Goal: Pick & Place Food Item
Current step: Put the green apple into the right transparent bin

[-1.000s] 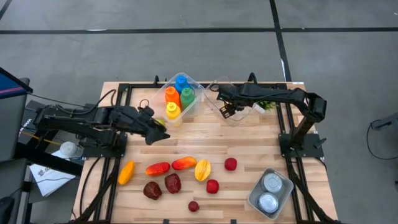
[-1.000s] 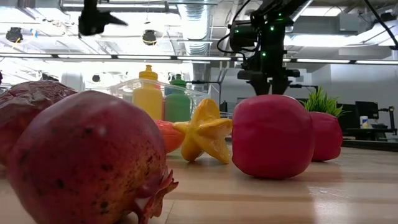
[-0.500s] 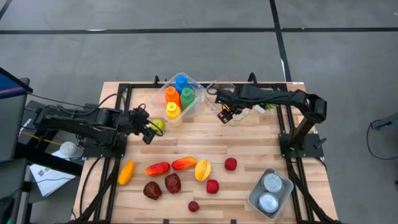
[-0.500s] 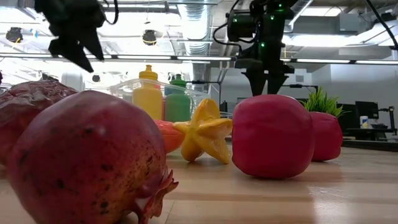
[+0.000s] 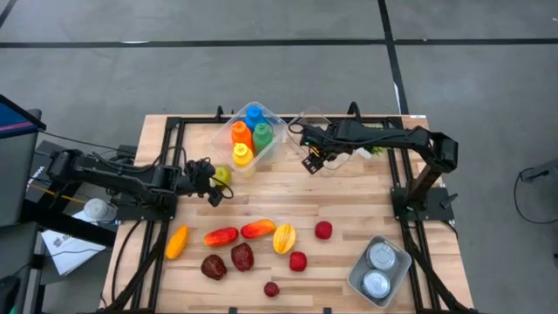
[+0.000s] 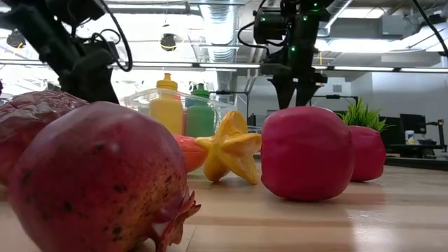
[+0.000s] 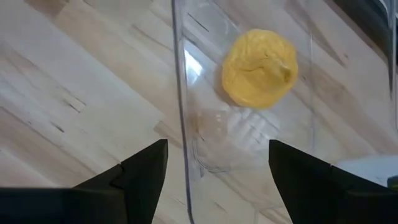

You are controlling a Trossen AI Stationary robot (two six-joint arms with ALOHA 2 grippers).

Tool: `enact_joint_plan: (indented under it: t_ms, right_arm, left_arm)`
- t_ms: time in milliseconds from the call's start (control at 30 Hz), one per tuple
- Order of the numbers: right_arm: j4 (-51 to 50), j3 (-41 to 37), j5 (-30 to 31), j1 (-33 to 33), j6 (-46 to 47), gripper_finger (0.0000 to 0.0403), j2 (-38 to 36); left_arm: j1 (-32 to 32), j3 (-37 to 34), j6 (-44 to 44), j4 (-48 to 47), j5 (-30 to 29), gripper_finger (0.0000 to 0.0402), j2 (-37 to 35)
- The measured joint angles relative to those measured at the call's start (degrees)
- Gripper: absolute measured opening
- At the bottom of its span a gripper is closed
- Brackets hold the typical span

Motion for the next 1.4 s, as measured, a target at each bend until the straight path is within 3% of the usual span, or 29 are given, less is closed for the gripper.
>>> enact_joint_plan:
  t_ms: [300,667,1100,1400]
  right_arm:
    - [0.48,0.00,-0.52,0.00,-0.21,0.0271,0.00]
    - [0.50,0.00,-1.62,0.07,-1.25,0.0271,0.00]
    - [0.54,0.02,-2.95,0.07,-1.80,0.0271,0.00]
    - [0.85,0.02,-2.97,0.07,-1.82,0.0271,0.00]
  left_arm:
    - [0.00,-6.12,0.06,4.05,-6.31,0.0342,0.00]
    - [0.00,-11.34,1.91,12.23,-8.77,0.0369,0.50]
    - [0.00,-20.32,1.88,29.35,-9.26,0.0379,0.52]
    - [0.00,-21.58,1.82,31.37,-9.66,0.0374,0.52]
